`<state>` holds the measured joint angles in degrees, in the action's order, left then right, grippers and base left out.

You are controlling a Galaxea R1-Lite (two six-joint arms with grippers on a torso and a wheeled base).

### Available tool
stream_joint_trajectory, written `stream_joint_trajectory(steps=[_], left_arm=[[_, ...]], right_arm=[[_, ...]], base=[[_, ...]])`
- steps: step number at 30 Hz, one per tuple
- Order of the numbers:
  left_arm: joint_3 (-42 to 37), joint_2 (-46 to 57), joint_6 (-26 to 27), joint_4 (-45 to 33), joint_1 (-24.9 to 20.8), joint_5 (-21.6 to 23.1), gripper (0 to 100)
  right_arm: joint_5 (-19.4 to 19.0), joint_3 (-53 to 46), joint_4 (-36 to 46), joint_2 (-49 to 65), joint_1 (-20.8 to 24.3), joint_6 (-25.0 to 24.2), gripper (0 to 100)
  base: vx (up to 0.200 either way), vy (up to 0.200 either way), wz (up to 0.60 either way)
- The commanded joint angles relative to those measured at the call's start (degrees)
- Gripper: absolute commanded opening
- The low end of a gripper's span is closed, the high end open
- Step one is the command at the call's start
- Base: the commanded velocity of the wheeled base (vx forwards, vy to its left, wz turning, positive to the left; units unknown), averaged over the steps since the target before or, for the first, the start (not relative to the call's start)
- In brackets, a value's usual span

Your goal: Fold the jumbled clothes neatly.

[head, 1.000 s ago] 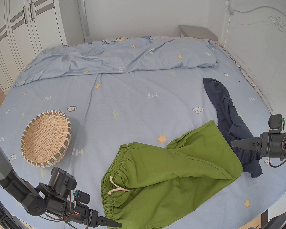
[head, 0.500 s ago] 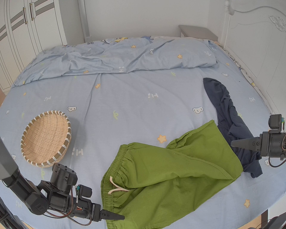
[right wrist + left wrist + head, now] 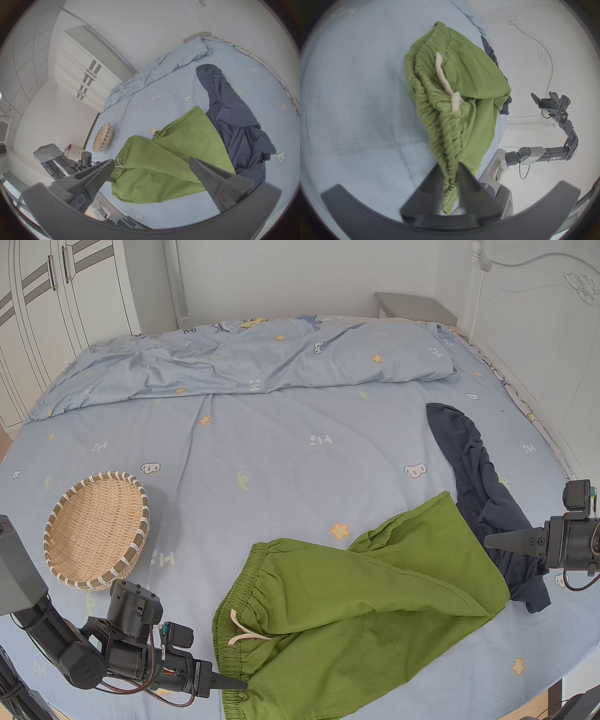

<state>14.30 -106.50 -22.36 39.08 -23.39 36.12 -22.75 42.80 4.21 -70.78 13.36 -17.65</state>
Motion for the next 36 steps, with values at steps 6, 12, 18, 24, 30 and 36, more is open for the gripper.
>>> stream_joint_trajectory(steps=[6,12,18,24,30,36], left_arm=[[0.29,1.47,-0.05,0.03,4.94,0.00,0],[0.38,8.85,-4.62,-0.50,14.25,0.97,0],[0.20,13.07,-5.94,-4.63,19.97,1.06,0],[0.38,13.07,-5.50,-8.76,25.42,1.14,0],[1.17,12.45,-3.22,-8.94,29.19,1.23,0],[2.58,11.22,-2.52,-8.85,30.16,1.23,0]], right_arm=[[0.07,0.00,0.01,0.11,0.26,-0.01,100],[-0.37,0.09,0.45,1.26,0.61,-0.01,100],[-0.28,-1.58,1.95,2.58,3.87,-0.01,100],[-0.28,-3.25,6.87,3.28,3.60,0.07,100],[-0.10,-5.89,7.04,3.19,2.81,0.78,100],[0.16,-6.24,7.13,3.37,2.72,3.15,100]], base=[[0.000,0.000,0.00],[0.000,0.000,0.00],[0.000,0.000,0.00],[0.000,0.000,0.00],[0.000,0.000,0.00],[0.000,0.000,0.00]])
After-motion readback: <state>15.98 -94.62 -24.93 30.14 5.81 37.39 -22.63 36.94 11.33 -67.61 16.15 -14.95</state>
